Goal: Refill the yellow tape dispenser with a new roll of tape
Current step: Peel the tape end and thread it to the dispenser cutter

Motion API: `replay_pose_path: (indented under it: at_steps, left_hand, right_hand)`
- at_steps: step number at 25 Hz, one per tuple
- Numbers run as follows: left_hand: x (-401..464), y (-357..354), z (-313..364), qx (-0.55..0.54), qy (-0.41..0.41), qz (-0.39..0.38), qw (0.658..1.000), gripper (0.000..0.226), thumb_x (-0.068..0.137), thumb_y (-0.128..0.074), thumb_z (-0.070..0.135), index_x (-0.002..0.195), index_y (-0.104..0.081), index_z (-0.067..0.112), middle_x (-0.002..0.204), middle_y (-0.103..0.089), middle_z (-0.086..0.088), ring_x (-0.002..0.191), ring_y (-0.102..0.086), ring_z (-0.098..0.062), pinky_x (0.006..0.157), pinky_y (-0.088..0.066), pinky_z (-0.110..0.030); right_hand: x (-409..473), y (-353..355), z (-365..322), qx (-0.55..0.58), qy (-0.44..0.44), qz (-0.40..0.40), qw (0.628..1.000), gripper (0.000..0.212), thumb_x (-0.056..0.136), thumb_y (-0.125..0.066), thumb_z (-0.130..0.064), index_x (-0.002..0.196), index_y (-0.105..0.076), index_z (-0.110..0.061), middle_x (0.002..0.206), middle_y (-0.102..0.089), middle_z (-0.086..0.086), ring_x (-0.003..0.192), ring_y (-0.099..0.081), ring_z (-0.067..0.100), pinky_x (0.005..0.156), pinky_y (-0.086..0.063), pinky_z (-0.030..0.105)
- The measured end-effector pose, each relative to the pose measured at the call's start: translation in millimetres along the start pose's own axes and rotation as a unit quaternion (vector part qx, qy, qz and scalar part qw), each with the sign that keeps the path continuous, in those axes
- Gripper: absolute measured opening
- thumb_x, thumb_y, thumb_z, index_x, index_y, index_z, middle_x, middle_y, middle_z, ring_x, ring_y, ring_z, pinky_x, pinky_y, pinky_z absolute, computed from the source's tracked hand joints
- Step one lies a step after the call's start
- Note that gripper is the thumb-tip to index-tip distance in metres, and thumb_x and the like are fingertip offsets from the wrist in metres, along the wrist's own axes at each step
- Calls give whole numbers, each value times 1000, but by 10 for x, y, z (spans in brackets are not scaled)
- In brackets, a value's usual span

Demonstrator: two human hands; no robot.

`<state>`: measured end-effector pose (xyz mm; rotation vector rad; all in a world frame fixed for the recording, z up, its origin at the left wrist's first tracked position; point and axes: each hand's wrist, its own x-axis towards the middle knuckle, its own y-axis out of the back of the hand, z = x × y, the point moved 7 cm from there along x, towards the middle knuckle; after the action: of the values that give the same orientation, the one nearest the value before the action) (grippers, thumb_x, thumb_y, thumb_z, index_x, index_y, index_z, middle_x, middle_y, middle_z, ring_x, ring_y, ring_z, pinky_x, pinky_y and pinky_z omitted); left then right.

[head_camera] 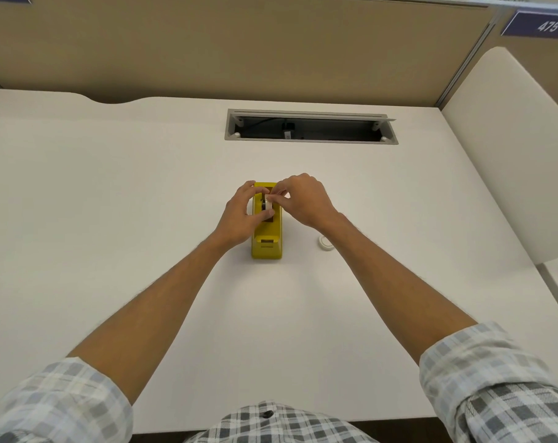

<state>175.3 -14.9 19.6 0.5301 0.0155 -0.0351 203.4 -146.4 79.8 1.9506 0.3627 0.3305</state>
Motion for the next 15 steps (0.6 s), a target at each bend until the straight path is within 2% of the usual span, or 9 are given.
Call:
replay_pose_path:
  at_steps: [2,5,9,13,15]
  left_hand:
    - [-16,-18,-24,8,3,0,1000,43,86,-70,34,126,-54,32,157,-30,3,142,-31,-19,110,-33,-42]
    - [-11,-8,-21,-1,5,7,1000,42,83,-73,29,120,-55,34,156,-31,3,142,-32,-21,111,-32,-42]
    - [-5,-2,-24,-1,8,13,1000,47,79,-77,25,117,-53,37,155,-33,3,140,-35,-23,107,-33,-37]
    - [-24,-21,-11,-9,7,23,1000,49,79,-77,24,113,-48,44,154,-34,4,139,-36,-20,103,-33,-32]
    - [-32,-28,12,-29,9,28,999,40,82,-73,31,112,-49,44,150,-39,9,134,-38,-14,101,-37,-28]
  right_hand:
    - [-18,-4,-5,-7,13,-3,1000,29,95,-58,-42,106,-75,-21,101,-76,-1,90,-67,15,68,-44,24]
    - [-38,18,-32,-28,34,5,999,31,94,-58,-44,106,-75,-21,101,-76,-2,91,-68,15,71,-48,26]
    - [-66,-1,-79,-65,43,14,997,37,98,-49,-45,110,-74,-20,101,-76,-1,89,-69,17,75,-54,29]
    - [-51,-33,-59,-51,21,17,998,40,99,-47,-45,105,-75,-17,93,-76,0,82,-68,17,65,-43,22]
    - [-49,-38,-43,-41,12,22,999,38,99,-49,-43,102,-75,-17,91,-75,1,80,-68,18,65,-44,23]
